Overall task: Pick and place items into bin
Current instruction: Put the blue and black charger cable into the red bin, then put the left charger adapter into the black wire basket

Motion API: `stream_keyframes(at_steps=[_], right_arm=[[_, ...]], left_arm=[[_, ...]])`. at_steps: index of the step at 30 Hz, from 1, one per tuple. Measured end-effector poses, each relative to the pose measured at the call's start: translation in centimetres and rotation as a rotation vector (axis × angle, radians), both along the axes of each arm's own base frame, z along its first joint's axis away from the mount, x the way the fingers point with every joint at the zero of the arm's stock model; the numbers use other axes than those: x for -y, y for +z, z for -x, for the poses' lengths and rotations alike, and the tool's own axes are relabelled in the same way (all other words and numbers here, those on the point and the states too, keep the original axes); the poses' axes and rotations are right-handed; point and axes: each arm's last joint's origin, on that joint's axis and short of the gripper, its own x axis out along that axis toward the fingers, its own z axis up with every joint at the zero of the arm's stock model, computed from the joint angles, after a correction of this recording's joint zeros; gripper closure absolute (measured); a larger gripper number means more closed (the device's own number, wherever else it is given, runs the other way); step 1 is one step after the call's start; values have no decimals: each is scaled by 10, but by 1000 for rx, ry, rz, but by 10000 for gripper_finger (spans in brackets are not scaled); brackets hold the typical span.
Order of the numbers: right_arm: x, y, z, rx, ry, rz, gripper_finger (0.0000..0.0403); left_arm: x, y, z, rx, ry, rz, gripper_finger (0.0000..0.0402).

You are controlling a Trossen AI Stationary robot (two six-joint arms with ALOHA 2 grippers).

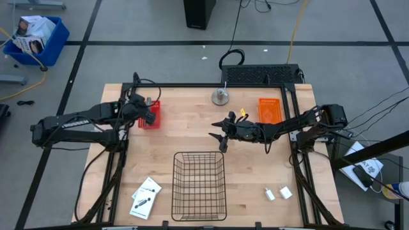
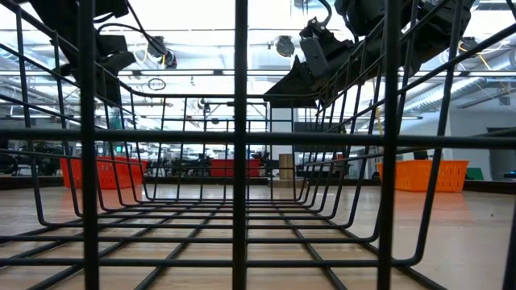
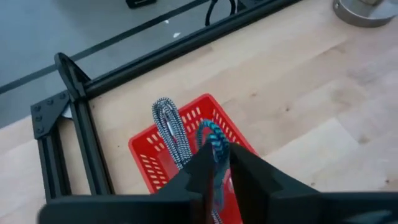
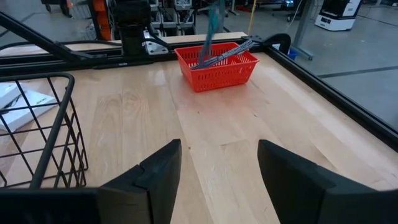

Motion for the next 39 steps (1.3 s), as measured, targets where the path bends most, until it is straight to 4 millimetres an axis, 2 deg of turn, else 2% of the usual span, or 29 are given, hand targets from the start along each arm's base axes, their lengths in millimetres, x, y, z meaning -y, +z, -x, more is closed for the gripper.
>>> stream_keyframes(at_steps=[10, 15, 19, 24, 28, 34, 39], right_arm=[[0, 0, 0, -7, 3, 7, 200], [0, -6, 2, -78, 17, 39, 203], [0, -10, 4, -130, 18, 41, 202], [-5, -10, 18, -250, 16, -22, 201], [-12, 0, 34, -300, -2, -159, 204], [-28, 19, 49, -284, 129, -441, 206], [-46, 26, 61, -315, 159, -572, 207]], left_arm=[[-1, 3, -5, 64, -29, 8, 246], [1, 11, -18, 217, -175, 62, 222], [9, 19, -30, 336, -342, 90, 222], [23, 28, -40, 442, -517, 95, 234], [33, 33, -44, 475, -576, 65, 244], [47, 37, -47, 501, -672, 33, 248], [57, 37, -47, 499, -729, 41, 245]])
